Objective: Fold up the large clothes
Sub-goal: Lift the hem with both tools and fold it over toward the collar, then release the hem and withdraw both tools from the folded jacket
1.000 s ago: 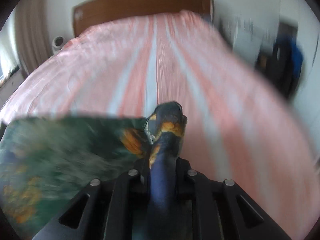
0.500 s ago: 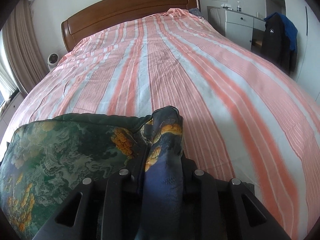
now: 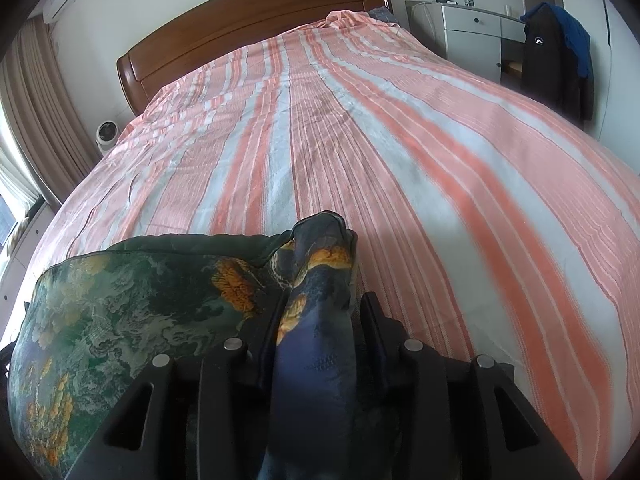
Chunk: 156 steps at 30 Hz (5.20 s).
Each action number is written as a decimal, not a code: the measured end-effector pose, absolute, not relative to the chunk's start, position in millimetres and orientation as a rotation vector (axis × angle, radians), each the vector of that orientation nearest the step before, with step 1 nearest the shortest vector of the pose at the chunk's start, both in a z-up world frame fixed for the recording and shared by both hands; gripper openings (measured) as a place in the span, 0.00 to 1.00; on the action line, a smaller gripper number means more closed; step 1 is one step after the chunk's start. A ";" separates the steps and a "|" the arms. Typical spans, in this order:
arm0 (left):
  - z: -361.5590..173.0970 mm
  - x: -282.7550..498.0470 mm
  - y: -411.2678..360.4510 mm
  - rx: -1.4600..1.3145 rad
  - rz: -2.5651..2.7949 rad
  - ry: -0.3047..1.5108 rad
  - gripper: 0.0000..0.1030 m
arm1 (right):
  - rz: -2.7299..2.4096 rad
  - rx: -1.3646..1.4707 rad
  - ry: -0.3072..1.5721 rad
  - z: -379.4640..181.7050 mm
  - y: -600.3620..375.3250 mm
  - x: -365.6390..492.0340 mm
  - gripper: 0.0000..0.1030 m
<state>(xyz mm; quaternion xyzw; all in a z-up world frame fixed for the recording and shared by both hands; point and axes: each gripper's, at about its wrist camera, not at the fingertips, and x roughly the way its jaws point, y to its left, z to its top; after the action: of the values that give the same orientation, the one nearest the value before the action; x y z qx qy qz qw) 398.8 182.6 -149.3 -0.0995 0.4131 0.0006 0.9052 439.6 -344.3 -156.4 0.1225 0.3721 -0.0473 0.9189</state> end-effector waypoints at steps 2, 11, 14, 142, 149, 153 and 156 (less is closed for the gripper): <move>-149.3 398.8 182.6 -0.204 0.002 0.853 0.22 | -0.099 0.252 0.764 -156.2 -344.7 439.5 0.39; -146.7 399.5 181.9 -0.195 0.014 0.854 0.28 | -0.103 0.271 0.762 -157.2 -349.3 438.8 0.45; -142.7 397.2 184.3 -0.178 0.089 0.856 0.61 | -0.101 0.298 0.754 -156.4 -353.8 436.7 0.52; -163.9 158.6 5.4 0.156 -0.188 0.914 1.00 | 0.096 -0.060 0.709 -193.4 -222.8 134.0 1.00; -171.6 146.4 6.4 0.148 -0.193 0.894 1.00 | 0.095 -0.060 0.708 -193.2 -222.7 134.1 1.00; -172.5 150.7 4.5 0.154 -0.191 0.896 1.00 | 0.095 -0.061 0.707 -192.9 -223.0 134.0 1.00; -170.5 155.0 2.4 0.157 -0.191 0.906 1.00 | 0.096 -0.061 0.707 -193.0 -222.9 133.9 1.00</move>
<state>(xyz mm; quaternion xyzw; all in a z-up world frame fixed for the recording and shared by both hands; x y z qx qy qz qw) 155.0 2.4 -170.5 0.0758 0.4363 -0.0921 0.8918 133.9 -222.9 -193.0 -0.0298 0.3458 0.0469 0.9367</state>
